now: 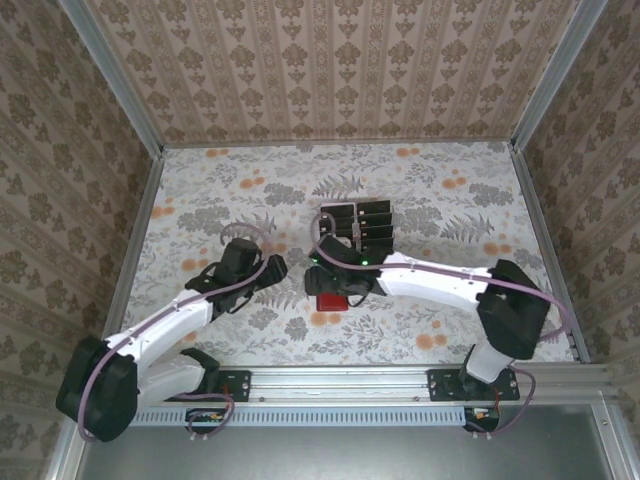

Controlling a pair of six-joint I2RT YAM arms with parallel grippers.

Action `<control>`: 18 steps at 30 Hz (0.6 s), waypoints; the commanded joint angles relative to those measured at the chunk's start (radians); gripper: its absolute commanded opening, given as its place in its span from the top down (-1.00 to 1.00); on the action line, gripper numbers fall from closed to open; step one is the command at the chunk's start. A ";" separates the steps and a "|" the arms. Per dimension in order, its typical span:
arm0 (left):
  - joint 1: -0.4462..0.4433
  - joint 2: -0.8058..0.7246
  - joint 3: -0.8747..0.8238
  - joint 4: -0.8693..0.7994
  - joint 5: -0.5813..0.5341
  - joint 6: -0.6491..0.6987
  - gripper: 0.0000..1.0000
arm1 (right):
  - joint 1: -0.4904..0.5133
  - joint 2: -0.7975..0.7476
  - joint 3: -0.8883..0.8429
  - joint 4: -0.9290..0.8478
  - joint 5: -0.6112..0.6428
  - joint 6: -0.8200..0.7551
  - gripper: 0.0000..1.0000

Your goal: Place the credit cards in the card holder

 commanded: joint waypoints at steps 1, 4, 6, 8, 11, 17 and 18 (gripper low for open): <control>0.041 -0.040 -0.017 -0.024 0.049 0.028 -0.54 | 0.037 0.089 0.110 -0.175 0.140 -0.007 -0.72; 0.090 -0.059 -0.021 -0.032 0.070 0.036 -0.54 | 0.051 0.169 0.187 -0.240 0.184 -0.015 -0.72; 0.101 -0.065 -0.023 -0.035 0.080 0.042 -0.54 | 0.054 0.212 0.219 -0.272 0.206 -0.011 -0.72; 0.108 -0.072 -0.029 -0.037 0.091 0.043 -0.54 | 0.056 0.239 0.237 -0.295 0.227 -0.006 -0.72; 0.114 -0.080 -0.035 -0.036 0.101 0.044 -0.54 | 0.056 0.252 0.234 -0.305 0.242 -0.005 -0.70; 0.120 -0.084 -0.041 -0.033 0.110 0.046 -0.54 | 0.051 0.269 0.210 -0.291 0.233 -0.011 -0.52; 0.119 -0.085 -0.043 -0.034 0.112 0.047 -0.54 | 0.051 0.270 0.206 -0.285 0.230 -0.013 -0.48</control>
